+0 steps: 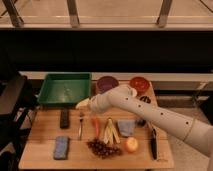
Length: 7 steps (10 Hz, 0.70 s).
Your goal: Place eraser in purple bowl
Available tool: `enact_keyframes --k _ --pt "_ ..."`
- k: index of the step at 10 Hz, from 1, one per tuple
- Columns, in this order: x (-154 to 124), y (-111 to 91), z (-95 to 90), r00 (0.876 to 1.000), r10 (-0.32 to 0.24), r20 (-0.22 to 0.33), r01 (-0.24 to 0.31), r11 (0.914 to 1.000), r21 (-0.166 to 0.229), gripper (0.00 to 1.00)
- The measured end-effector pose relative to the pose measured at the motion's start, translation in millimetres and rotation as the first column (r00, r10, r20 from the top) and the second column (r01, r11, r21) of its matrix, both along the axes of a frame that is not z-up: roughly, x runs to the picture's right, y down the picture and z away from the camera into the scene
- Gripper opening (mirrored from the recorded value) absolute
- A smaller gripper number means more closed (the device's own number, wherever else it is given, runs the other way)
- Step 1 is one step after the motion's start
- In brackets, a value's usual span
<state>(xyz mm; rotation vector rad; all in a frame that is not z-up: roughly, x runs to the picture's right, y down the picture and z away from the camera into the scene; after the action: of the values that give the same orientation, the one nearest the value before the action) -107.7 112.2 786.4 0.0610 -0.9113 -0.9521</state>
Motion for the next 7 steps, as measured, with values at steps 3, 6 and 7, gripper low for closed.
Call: enact_keyframes --k 3,6,7 --pt "-33.8 -3.0 16.3 0.998 -0.020 0.056 0.019 0.9998 0.011 0.65" --pt "-60.4 -7.6 23.4 0.994 -0.001 0.109 -0.001 0.9998 0.019 0.65" --pt "-58.4 -8.4 23.5 0.994 0.002 0.107 -0.004 0.9998 0.019 0.65"
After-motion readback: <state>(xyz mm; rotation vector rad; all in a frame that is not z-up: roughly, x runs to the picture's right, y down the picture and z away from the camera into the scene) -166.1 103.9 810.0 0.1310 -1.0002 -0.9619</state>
